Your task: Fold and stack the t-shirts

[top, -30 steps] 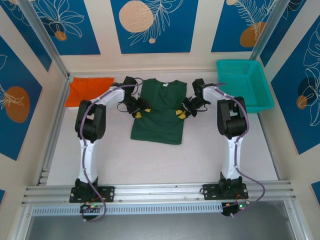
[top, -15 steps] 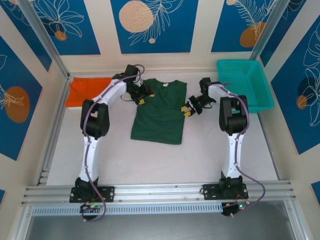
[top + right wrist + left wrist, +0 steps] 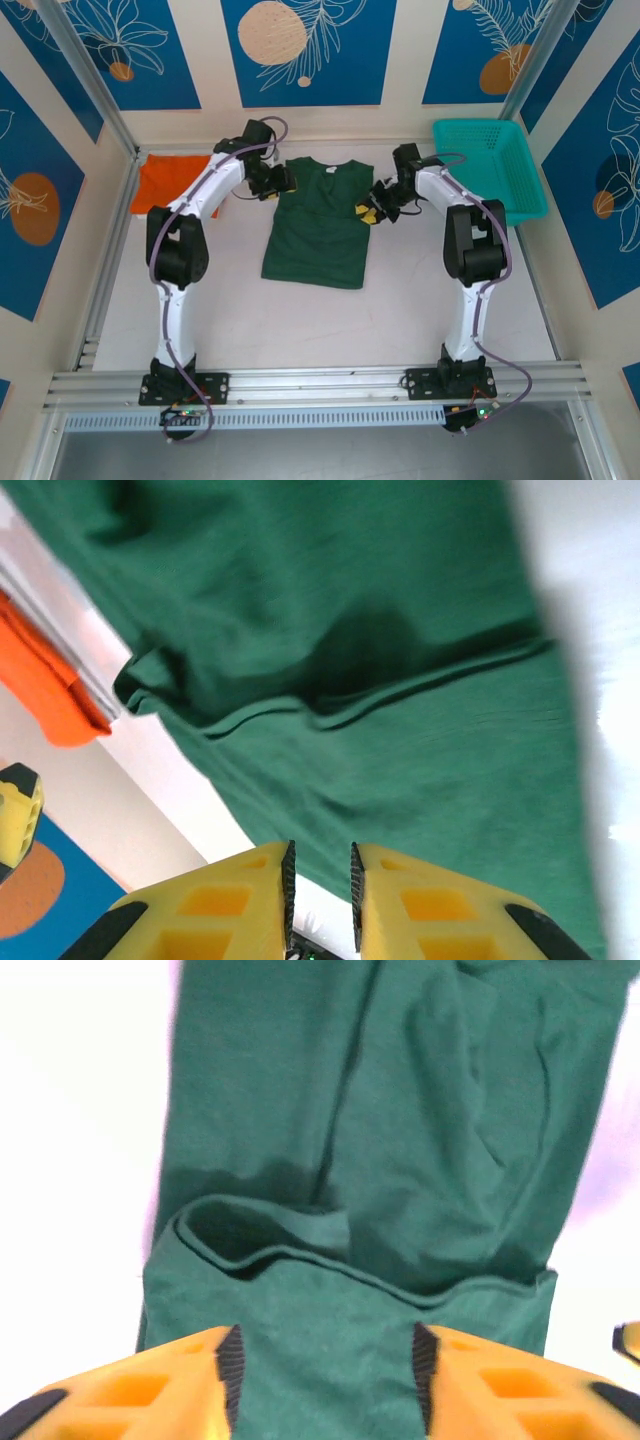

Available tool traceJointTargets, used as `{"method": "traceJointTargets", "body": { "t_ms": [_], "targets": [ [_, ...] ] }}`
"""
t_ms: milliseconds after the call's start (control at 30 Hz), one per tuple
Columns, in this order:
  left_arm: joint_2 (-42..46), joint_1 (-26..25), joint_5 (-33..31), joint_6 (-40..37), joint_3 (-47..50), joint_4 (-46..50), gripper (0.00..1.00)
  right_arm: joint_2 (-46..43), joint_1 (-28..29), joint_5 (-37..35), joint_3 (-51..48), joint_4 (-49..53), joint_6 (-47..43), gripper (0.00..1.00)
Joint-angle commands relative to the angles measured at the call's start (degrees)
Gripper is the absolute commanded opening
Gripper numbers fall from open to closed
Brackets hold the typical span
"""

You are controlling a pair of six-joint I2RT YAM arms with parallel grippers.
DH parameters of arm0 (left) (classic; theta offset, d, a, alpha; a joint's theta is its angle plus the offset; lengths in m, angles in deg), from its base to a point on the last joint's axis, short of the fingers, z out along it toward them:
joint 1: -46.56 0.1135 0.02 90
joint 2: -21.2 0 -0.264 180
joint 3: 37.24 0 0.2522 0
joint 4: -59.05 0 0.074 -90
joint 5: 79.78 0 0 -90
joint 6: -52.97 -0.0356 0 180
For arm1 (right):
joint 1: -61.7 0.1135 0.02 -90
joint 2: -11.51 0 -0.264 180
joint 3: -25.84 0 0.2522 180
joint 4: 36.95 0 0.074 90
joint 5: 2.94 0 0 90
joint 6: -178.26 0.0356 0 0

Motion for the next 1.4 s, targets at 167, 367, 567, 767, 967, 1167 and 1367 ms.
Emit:
{"method": "traceJointTargets", "body": {
  "t_ms": [167,367,567,767,967,1167,1367],
  "targets": [
    [-8.98,-3.12,2.88,-5.85,-2.80,3.53,0.40,10.18,3.15,0.13,7.84,5.21,-2.37,0.24],
    [-14.39,0.64,-0.24,-1.50,-3.38,1.99,0.42,16.43,0.61,-1.06,12.36,10.17,0.41,0.25],
    [-15.79,1.40,-1.13,-1.63,-5.91,3.17,0.46,18.17,-1.05,-1.36,15.05,12.40,0.49,0.32],
    [-12.86,2.13,0.20,-1.41,-5.79,3.98,0.63,13.73,-1.50,-0.12,15.53,11.23,-1.05,0.53],
    [-2.15,2.21,-0.74,-3.16,2.61,6.16,0.87,-3.43,-0.33,-1.05,4.07,5.95,-3.31,0.78],
    [9.22,2.99,2.74,-2.70,23.20,1.86,1.00,-18.36,4.80,-0.13,-19.64,2.26,-6.47,0.88],
    [14.44,2.82,9.00,-1.14,37.83,-2.89,0.87,-20.39,8.31,-1.27,-28.78,1.66,-12.91,0.77]
  ]
}}
